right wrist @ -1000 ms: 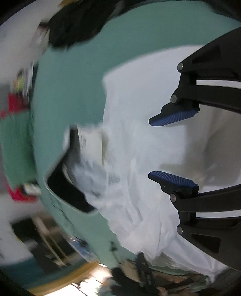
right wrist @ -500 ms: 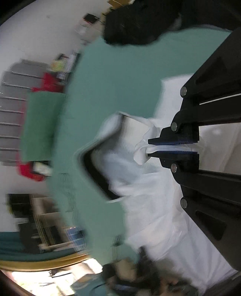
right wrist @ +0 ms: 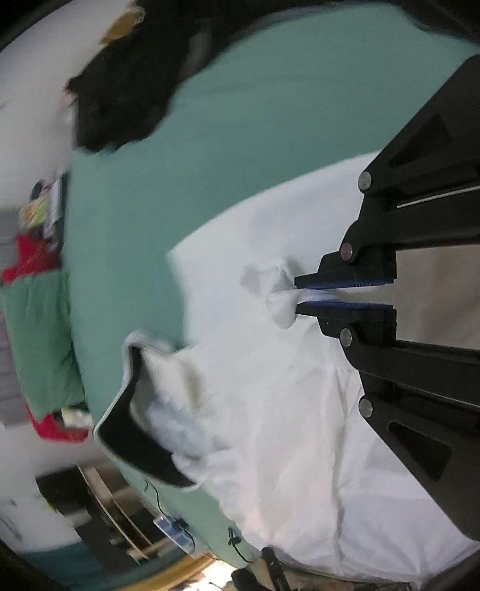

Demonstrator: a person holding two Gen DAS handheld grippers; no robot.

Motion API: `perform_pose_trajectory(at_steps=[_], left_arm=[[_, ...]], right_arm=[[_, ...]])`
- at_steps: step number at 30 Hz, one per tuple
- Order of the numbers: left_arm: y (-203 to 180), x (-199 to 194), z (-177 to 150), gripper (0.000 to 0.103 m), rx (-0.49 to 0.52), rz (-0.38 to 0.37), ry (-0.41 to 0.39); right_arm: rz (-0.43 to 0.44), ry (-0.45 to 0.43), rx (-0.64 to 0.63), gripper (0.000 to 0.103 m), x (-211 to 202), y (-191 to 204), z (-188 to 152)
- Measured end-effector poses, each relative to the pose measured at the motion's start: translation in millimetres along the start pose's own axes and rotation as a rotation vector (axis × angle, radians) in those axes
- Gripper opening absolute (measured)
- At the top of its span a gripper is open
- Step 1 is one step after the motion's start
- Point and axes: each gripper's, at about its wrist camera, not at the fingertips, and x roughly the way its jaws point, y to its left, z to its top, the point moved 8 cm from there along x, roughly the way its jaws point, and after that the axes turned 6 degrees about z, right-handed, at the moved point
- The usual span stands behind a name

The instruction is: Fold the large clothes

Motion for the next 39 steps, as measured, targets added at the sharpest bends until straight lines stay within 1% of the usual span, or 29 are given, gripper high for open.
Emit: perform_pose_trajectory(at_steps=[2, 6, 8, 10, 13, 14, 15, 16, 17, 18, 19, 22, 23, 25, 27, 28, 29, 30, 31, 32, 33, 34, 35, 37, 39], left_arm=[[-2, -5, 2, 0.046, -0.012, -0.016, 0.000], [-12, -13, 3, 0.046, -0.001, -0.035, -0.013], [-19, -9, -3, 0.046, 0.028, -0.045, 0.011], [-19, -4, -11, 0.046, 0.015, -0.039, 0.044], [-18, -11, -10, 0.046, -0.025, -0.098, 0.040], [-18, -16, -7, 0.046, -0.027, -0.111, 0.019], [-17, -24, -1, 0.046, -0.030, -0.120, -0.021], [-15, -27, 4, 0.046, -0.033, -0.120, -0.041], [-14, -31, 10, 0.046, -0.036, -0.122, -0.057], [-12, -34, 16, 0.046, -0.042, -0.133, -0.072], [-10, -37, 23, 0.046, -0.051, -0.148, -0.087], [-2, -39, 38, 0.046, -0.072, -0.156, -0.116], [-1, -37, 38, 0.046, -0.066, -0.150, -0.109], [0, -26, 34, 0.046, -0.037, -0.103, -0.072], [0, -21, 33, 0.046, -0.011, -0.089, -0.061], [1, -19, 33, 0.046, 0.003, -0.084, -0.059], [1, -19, 33, 0.046, 0.014, -0.088, -0.064], [2, -20, 34, 0.046, 0.021, -0.098, -0.074], [3, -21, 35, 0.046, 0.024, -0.101, -0.085], [4, -23, 36, 0.046, 0.025, -0.103, -0.095], [4, -25, 37, 0.054, 0.026, -0.112, -0.106], [5, -28, 39, 0.061, 0.028, -0.126, -0.120], [5, -30, 40, 0.070, 0.028, -0.127, -0.130], [3, -34, 41, 0.070, 0.042, -0.126, -0.148], [-3, -40, 42, 0.071, 0.068, -0.133, -0.172]], right_arm=[[0.010, 0.000, 0.031, 0.007, -7, -7, -10], [-0.015, 0.025, 0.045, 0.007, -15, -24, -22], [-0.044, 0.024, 0.050, 0.007, -20, -28, -21], [-0.097, -0.019, 0.041, 0.008, -37, -31, -13], [-0.168, -0.073, 0.014, 0.012, -51, -28, 3], [-0.180, -0.092, 0.016, 0.022, -57, -28, 11], [-0.166, -0.096, 0.026, 0.040, -58, -26, 19], [-0.139, -0.098, 0.032, 0.052, -58, -22, 31], [-0.113, -0.104, 0.019, 0.072, -57, -15, 43], [-0.085, -0.121, -0.016, 0.078, -53, -4, 61], [-0.064, -0.143, -0.067, 0.078, -47, 10, 79], [-0.018, -0.146, -0.204, 0.078, -9, 51, 131], [-0.008, -0.145, -0.242, 0.078, 8, 64, 148], [0.011, -0.128, -0.284, 0.078, 39, 79, 173], [0.037, -0.103, -0.318, 0.078, 73, 98, 196], [0.093, -0.096, -0.310, 0.078, 90, 110, 207], [0.156, -0.097, -0.294, 0.078, 99, 117, 211], [0.171, -0.090, -0.288, 0.077, 111, 123, 218], [0.146, -0.095, -0.298, 0.076, 120, 128, 223], [0.152, -0.103, -0.311, 0.061, 124, 132, 226], [0.148, -0.094, -0.342, 0.026, 131, 137, 227], [0.113, -0.058, -0.378, 0.006, 141, 139, 224], [0.096, -0.034, -0.399, 0.004, 145, 140, 219], [0.074, -0.025, -0.457, 0.004, 140, 143, 206], [0.047, -0.020, -0.504, 0.004, 121, 140, 188]])
